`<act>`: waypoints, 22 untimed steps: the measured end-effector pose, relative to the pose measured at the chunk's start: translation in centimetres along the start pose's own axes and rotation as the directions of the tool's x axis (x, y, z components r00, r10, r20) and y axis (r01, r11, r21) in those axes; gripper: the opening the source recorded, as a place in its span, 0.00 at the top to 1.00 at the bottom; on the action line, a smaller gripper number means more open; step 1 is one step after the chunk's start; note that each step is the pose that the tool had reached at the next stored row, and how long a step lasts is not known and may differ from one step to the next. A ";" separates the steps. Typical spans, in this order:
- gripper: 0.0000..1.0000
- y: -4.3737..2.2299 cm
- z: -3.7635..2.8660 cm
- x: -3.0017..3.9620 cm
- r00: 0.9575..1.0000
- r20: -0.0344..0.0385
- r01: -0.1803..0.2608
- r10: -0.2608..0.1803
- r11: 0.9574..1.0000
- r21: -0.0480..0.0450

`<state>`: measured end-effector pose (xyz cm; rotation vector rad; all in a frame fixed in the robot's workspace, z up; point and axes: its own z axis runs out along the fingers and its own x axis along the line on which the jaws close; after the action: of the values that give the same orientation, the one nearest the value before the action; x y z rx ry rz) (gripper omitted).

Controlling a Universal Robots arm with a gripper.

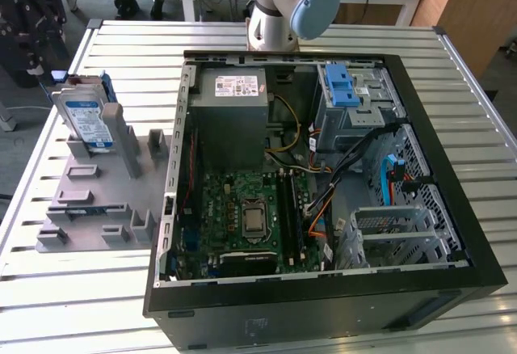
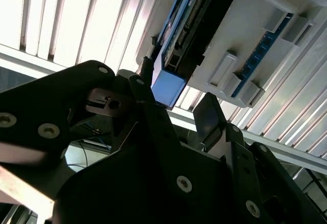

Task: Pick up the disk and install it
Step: 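Pick up the disk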

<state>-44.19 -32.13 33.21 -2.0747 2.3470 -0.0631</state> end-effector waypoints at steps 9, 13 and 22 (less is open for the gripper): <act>0.41 0.23 1.05 0.00 1.000 0.000 0.000 0.000 1.000 0.000; 0.41 0.34 1.60 -0.01 1.000 0.000 0.000 0.000 1.000 0.000; 0.41 0.41 3.00 -0.03 1.000 0.000 0.000 0.000 1.000 -0.003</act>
<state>-44.49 -32.12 30.19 -2.0767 2.3490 -0.0596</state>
